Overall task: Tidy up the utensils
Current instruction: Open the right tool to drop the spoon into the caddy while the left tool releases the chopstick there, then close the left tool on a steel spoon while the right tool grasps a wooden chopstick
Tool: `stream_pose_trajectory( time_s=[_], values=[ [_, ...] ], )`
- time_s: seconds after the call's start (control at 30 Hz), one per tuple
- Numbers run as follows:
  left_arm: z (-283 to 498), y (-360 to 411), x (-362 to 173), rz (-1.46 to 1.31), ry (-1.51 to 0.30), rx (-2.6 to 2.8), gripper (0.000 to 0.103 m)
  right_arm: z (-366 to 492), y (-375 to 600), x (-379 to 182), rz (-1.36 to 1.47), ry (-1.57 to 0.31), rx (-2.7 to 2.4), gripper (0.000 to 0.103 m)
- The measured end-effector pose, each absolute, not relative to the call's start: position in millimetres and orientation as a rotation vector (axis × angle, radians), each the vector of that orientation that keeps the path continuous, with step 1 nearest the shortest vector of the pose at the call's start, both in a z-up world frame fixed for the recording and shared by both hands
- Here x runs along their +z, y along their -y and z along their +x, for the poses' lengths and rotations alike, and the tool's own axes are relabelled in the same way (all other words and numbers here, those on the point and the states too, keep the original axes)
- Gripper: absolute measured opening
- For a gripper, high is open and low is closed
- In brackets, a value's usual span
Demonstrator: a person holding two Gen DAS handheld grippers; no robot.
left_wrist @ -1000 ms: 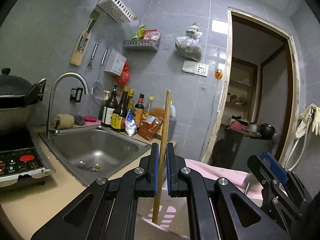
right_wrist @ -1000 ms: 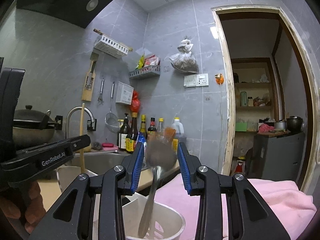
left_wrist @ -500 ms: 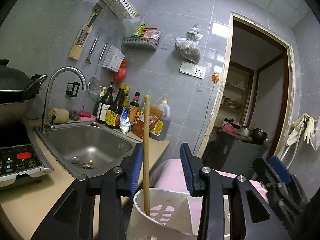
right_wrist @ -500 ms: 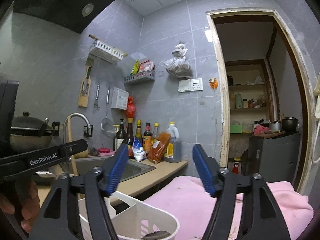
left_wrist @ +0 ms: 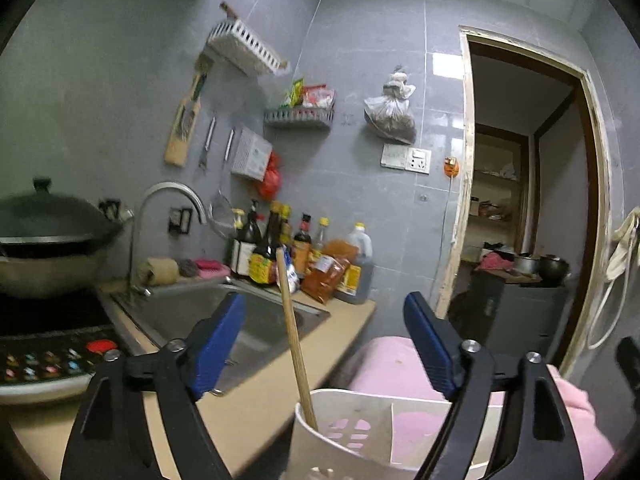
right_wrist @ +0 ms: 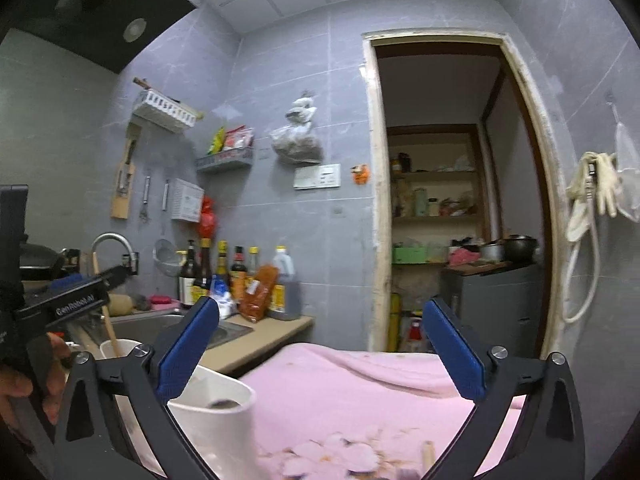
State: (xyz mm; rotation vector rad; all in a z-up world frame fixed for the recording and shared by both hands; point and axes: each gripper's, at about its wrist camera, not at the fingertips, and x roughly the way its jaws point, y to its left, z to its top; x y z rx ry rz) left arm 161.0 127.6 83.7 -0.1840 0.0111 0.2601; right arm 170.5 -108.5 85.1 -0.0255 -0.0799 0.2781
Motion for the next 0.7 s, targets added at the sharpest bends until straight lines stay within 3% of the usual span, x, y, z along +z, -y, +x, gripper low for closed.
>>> stream_pose_trajectory(
  time_s=[0.13, 0.47, 0.7],
  values=[
    [147, -122, 81, -0.163, 0.000, 0.278, 0.090, 157, 129, 89, -0.014, 0.064, 0.240, 0.103],
    [102, -105, 96, -0.168, 0.040, 0.243, 0.091, 132, 167, 89, -0.059, 0.019, 0.169, 0.103],
    [93, -52, 94, -0.122, -0.060, 0.016, 0.092, 128, 197, 77, -0.119, -0.065, 0.115, 0.103]
  ],
)
